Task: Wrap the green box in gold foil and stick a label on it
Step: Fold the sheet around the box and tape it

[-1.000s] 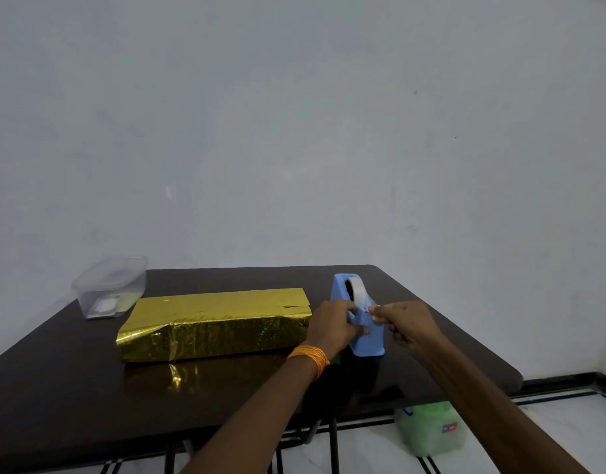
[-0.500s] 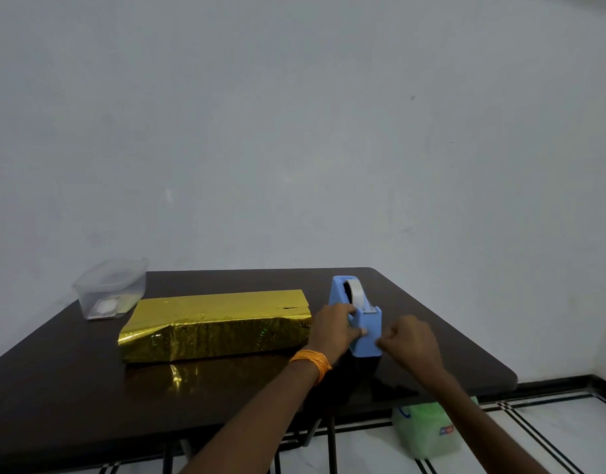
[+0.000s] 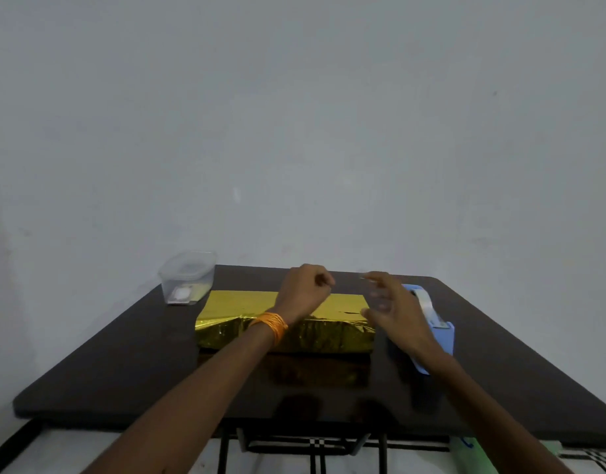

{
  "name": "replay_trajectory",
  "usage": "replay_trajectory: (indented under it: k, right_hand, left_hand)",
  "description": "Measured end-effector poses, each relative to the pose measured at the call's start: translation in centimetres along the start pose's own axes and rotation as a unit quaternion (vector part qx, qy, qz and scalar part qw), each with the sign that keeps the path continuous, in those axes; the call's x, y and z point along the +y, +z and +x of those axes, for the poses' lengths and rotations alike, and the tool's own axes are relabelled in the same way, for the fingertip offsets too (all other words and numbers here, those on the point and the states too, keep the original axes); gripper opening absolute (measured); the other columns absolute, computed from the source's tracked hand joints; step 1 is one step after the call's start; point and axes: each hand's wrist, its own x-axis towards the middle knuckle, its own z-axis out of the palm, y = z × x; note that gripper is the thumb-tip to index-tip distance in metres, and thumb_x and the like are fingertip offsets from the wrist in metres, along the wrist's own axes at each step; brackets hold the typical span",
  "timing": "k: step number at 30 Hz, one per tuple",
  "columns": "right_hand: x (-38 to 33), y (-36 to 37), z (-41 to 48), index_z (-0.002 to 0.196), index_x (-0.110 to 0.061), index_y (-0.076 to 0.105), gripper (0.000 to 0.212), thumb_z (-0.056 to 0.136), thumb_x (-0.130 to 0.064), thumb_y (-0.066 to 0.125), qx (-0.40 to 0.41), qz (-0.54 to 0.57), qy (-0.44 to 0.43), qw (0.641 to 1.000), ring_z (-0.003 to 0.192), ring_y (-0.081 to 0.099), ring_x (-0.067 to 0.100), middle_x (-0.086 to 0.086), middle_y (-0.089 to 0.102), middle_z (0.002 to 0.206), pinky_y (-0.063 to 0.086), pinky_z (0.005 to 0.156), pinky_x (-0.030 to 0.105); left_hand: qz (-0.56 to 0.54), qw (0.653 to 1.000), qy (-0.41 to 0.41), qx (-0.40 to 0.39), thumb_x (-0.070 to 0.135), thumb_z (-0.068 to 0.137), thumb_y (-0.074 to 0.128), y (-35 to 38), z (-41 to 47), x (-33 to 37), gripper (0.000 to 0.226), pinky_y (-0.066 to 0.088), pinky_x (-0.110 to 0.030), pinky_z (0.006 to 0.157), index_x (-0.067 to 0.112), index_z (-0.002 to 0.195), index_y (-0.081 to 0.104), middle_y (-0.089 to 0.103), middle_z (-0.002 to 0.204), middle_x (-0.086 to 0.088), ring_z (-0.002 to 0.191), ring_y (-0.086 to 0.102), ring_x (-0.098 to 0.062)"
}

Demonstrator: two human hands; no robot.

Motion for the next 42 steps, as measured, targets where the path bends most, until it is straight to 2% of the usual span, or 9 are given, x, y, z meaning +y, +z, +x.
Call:
replay_trajectory:
  k: [6, 9, 14, 17, 19, 26, 32, 36, 42]
  right_hand:
    - [1.3, 4.5, 2.1, 0.148, -0.049, 0.026, 0.089, 0.082, -0.026, 0.081, -0.172, -0.118, -0.058, 0.976, 0.109, 0.06, 0.003, -0.018, 0.065, 0.119, 0.045, 0.085, 0.016]
    - [1.9, 4.8, 1.8, 0.145, -0.051, 0.028, 0.081, 0.086, -0.027, 0.077, -0.156, -0.113, -0.072, 0.979, 0.112, 0.056, -0.003, -0.022, 0.066, 0.119, 0.041, 0.086, 0.011]
    - [3.0, 4.8, 1.0, 0.146, -0.044, 0.034, 0.079, 0.082, -0.035, 0.08, -0.071, -0.143, -0.105, 0.982, 0.113, 0.056, 0.005, -0.02, 0.071, 0.111, 0.041, 0.099, 0.028]
    - [3.7, 4.8, 0.6, 0.144, -0.048, 0.037, 0.08, 0.078, -0.04, 0.082, -0.04, -0.112, -0.096, 0.988, 0.105, 0.061, -0.002, -0.023, 0.073, 0.101, 0.038, 0.094, 0.013]
    - [3.5, 4.9, 0.5, 0.139, -0.051, 0.04, 0.072, 0.08, -0.039, 0.08, -0.034, -0.072, -0.075, 0.994, 0.101, 0.063, -0.007, -0.022, 0.073, 0.095, 0.038, 0.088, 0.004]
    - [0.4, 4.1, 3.2, 0.099, -0.021, 0.073, 0.006, 0.094, -0.022, 0.069, 0.043, 0.065, -0.013, 0.997, 0.096, 0.067, 0.009, -0.008, 0.073, 0.098, 0.059, 0.078, 0.034]
    - [-0.9, 2.9, 5.9, 0.096, -0.013, 0.074, 0.006, 0.091, -0.013, 0.071, -0.105, 0.084, 0.002, 0.991, 0.068, 0.065, 0.016, 0.006, 0.075, 0.078, 0.05, 0.065, 0.033]
    - [-1.1, 2.1, 7.0, 0.145, -0.036, 0.039, 0.072, 0.088, -0.007, 0.073, -0.29, 0.078, 0.046, 0.953, 0.07, 0.064, 0.019, 0.015, 0.075, 0.082, 0.05, 0.066, 0.031]
    - [-1.4, 3.1, 9.2, 0.151, -0.036, 0.029, 0.075, 0.092, -0.012, 0.069, -0.353, 0.026, 0.084, 0.932, 0.068, 0.055, 0.012, 0.006, 0.07, 0.077, 0.045, 0.063, 0.027]
  left_hand:
    - [0.008, 0.999, -0.035, -0.009, 0.014, 0.088, 0.07, -2.1, -0.2, -5.3, 0.01, 0.054, -0.025, 0.08, 0.013, 0.096, 0.077, 0.073, 0.094, -0.002, 0.09, 0.066, -0.013]
    - [0.022, 0.998, -0.032, -0.041, 0.024, 0.087, 0.073, -1.6, 0.0, -6.6, 0.01, 0.056, -0.033, 0.083, 0.018, 0.092, 0.078, 0.073, 0.094, 0.003, 0.092, 0.064, -0.011]
    - [0.031, 0.998, -0.04, -0.045, 0.041, 0.082, 0.074, -0.6, -0.2, -8.0, 0.009, 0.056, -0.044, 0.084, 0.032, 0.083, 0.075, 0.07, 0.092, 0.015, 0.092, 0.06, -0.006]
    - [0.037, 0.998, -0.041, -0.042, 0.042, 0.083, 0.073, -0.4, -0.4, -8.1, 0.005, 0.052, -0.047, 0.089, 0.037, 0.083, 0.071, 0.067, 0.096, 0.016, 0.096, 0.059, -0.009]
    - [0.033, 0.997, -0.047, -0.042, 0.043, 0.083, 0.073, -0.4, -0.3, -8.1, 0.007, 0.051, -0.046, 0.09, 0.036, 0.083, 0.072, 0.068, 0.097, 0.015, 0.096, 0.059, -0.009]
    - [0.017, 0.998, -0.053, -0.042, 0.041, 0.085, 0.073, -0.4, -0.5, -8.3, 0.009, 0.049, -0.048, 0.094, 0.033, 0.087, 0.073, 0.068, 0.101, 0.013, 0.099, 0.059, -0.01]
    - [0.021, 0.997, -0.054, -0.042, 0.042, 0.085, 0.072, -0.4, -0.6, -8.1, 0.008, 0.048, -0.049, 0.094, 0.035, 0.088, 0.072, 0.066, 0.099, 0.014, 0.099, 0.058, -0.01]
    - [0.017, 0.997, -0.055, -0.042, 0.044, 0.085, 0.072, -0.3, -0.5, -8.2, 0.009, 0.049, -0.049, 0.093, 0.035, 0.087, 0.072, 0.067, 0.1, 0.014, 0.099, 0.058, -0.009]
    - [0.023, 0.997, -0.056, -0.043, 0.046, 0.084, 0.072, -0.2, -0.4, -8.4, 0.01, 0.049, -0.049, 0.092, 0.036, 0.086, 0.071, 0.066, 0.098, 0.015, 0.097, 0.058, -0.008]
